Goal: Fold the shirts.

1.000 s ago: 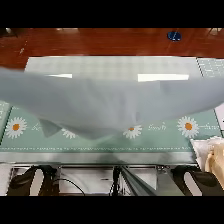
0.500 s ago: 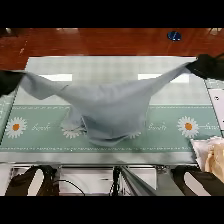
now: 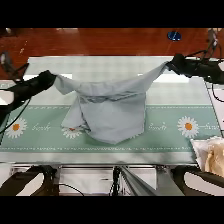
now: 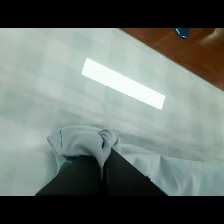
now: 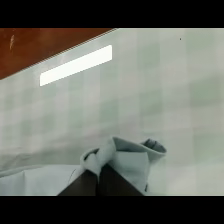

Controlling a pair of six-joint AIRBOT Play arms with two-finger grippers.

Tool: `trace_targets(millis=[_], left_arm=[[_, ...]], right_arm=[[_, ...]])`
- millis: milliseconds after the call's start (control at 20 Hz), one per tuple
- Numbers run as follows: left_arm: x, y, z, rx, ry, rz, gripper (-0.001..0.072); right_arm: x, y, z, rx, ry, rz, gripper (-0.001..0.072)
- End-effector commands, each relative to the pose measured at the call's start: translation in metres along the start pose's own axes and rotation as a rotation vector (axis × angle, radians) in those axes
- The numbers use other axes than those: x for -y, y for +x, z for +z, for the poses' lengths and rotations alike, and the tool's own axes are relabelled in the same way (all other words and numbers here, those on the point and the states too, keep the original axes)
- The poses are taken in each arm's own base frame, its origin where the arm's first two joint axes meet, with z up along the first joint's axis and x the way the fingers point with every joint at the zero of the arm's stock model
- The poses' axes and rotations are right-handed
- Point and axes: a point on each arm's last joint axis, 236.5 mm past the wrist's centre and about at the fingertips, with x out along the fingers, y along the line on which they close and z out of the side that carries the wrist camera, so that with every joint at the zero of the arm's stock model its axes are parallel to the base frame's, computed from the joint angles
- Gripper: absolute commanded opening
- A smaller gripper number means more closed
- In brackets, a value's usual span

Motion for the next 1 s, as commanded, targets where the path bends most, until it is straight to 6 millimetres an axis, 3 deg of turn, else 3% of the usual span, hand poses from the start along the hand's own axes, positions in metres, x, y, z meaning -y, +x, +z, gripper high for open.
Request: trace_targets(millis=[0,150,200,250,300,400,450,600,650,800,950], left_arm=[[-0.01,0.036,-0.028,-0.036,0.017,0.042,0.0023],[-0.021,0.047,-0.041,-0.072,0.008,0.067,0.0032],[-0.023,0.046,-0.039,-0.07,0.005,0.07,0.0166],[-0.022,0.044,-0.034,-0.07,0.0,0.065,0.0477],[-0.019,0.039,-0.026,-0.078,-0.006,0.05,0.072],[-0.008,0.016,-0.012,-0.165,0.014,-0.003,0.072],[-0.003,-0.002,-0.015,-0.255,0.035,-0.032,0.072],[0.006,-0.076,-0.062,-0.621,-0.018,-0.102,0.0718],[0.005,-0.091,-0.073,-0.67,-0.034,-0.094,0.0717],[0.015,-0.115,-0.105,-0.697,-0.078,-0.094,0.0718],[0.026,-0.133,-0.164,-0.83,-0.077,-0.112,0.0719]], right_arm=[[0.014,0.023,-0.022,-0.083,-0.007,0.011,0.0033],[0.02,0.029,-0.029,-0.111,-0.016,0.006,0.0033],[0.019,0.028,-0.028,-0.105,-0.016,0.007,0.0034],[0.017,0.027,-0.026,-0.101,-0.019,0.01,0.0034],[0.014,0.023,-0.024,-0.092,-0.027,0.014,0.0033],[0.006,0.01,-0.01,-0.041,-0.068,0.017,0.0034],[0.003,0.001,0.001,-0.003,-0.081,0.012,0.0034],[0.006,-0.028,0.041,0.146,-0.102,-0.029,0.0034],[0.009,-0.036,0.05,0.182,-0.102,-0.041,0.0034],[0.012,-0.041,0.051,0.182,-0.1,-0.045,0.0034],[0.012,-0.037,0.043,0.147,-0.14,-0.059,0.0034]])
